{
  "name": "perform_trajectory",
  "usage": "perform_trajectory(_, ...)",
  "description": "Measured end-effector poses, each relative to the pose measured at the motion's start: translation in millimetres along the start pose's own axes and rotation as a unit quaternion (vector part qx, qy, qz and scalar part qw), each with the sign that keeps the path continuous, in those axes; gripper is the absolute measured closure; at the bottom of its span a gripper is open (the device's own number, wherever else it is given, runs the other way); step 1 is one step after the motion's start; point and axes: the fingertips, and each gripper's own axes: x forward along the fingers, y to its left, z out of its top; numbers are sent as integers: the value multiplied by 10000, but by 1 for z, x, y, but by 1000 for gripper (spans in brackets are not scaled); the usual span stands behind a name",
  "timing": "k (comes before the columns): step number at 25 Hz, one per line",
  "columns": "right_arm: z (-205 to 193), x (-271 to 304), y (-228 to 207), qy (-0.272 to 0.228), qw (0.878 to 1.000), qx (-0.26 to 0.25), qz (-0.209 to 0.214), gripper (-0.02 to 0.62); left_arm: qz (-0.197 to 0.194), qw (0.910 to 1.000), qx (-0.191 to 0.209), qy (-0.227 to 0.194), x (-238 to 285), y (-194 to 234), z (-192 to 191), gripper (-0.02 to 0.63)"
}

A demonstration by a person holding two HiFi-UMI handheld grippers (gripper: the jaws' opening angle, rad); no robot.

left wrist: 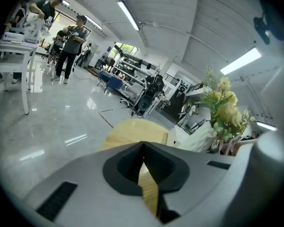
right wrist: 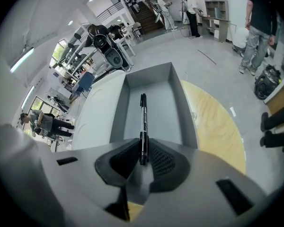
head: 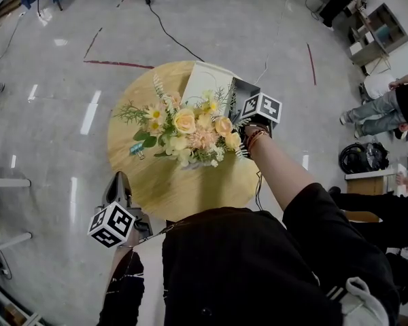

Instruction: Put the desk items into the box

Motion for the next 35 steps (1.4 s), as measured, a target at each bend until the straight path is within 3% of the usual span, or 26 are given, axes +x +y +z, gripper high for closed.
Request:
perform_trajectory(8,1,1,-2,2,9997,-167,-179,528,77,10000,-34,-8,-7,8,1,597)
perform_trajectory(22,1,1,1,22,9996,-231,-141,518,117,9999,-96,9,-19,8,-6,597)
perform_trajectory(35,-4,-12,20,-82,9970,-139,763,518,97,9999,5,49,-15,-20,-19,597)
